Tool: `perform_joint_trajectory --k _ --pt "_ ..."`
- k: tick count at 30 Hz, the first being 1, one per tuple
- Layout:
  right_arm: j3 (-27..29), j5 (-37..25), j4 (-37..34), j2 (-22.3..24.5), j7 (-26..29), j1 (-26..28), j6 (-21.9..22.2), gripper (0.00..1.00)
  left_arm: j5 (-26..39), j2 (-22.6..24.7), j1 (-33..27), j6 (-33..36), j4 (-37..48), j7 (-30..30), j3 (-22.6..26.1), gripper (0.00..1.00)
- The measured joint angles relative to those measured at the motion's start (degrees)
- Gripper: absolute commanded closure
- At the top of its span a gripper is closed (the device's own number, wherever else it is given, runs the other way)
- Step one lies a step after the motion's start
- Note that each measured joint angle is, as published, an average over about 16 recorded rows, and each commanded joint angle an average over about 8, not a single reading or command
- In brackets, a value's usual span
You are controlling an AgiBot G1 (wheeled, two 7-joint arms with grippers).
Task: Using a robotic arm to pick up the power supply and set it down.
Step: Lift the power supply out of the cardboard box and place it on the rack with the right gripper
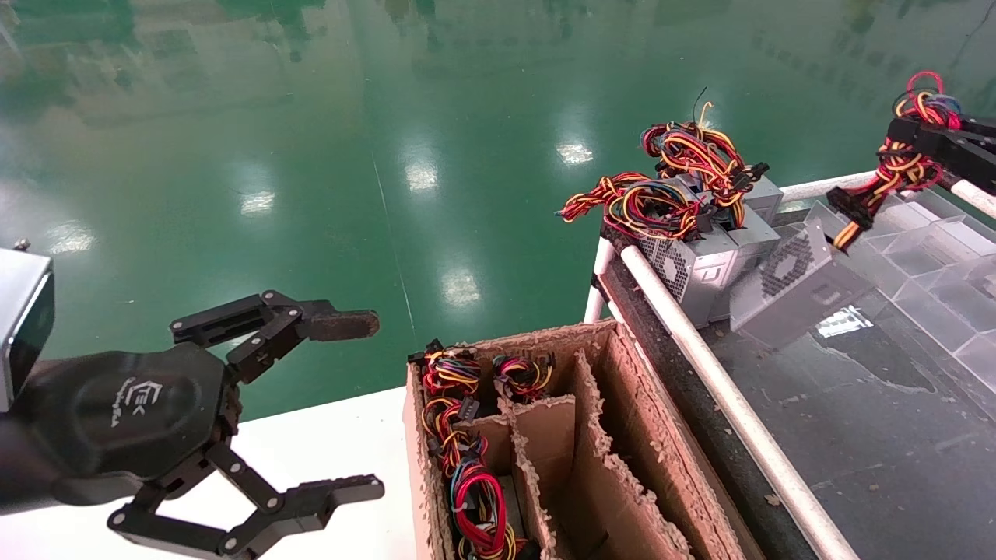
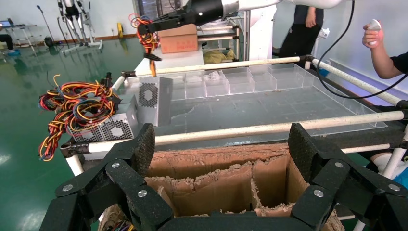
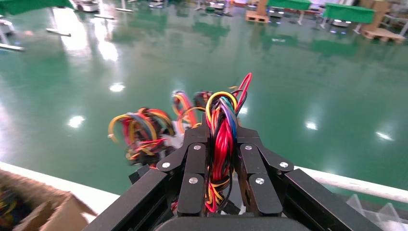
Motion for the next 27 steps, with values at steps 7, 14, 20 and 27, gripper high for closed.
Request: perform_joint_trajectory --k 7,14,20,27 --pt "-1.09 -2.09 -3.59 -2.56 -2.02 2.82 5.10 1.00 0.00 0.00 0.00 0.00 0.00 0.00 0.00 0.00" --pt "-1.98 -3.61 -5.90 -4.88 -3.60 4.29 9.11 1.00 0.00 0.00 0.00 0.00 0.00 0.00 0.01 0.00" --pt "-2.54 -4.49 -7.30 -7.24 -4.50 5.01 11.90 1.00 -0.01 0.00 0.00 0.00 0.00 0.00 0.01 0.00" --pt "-3.02 -5.21 -8.39 -10.46 -5.28 5.61 14.65 1.00 -0.01 0.00 0.00 0.00 0.00 0.01 0.01 0.00"
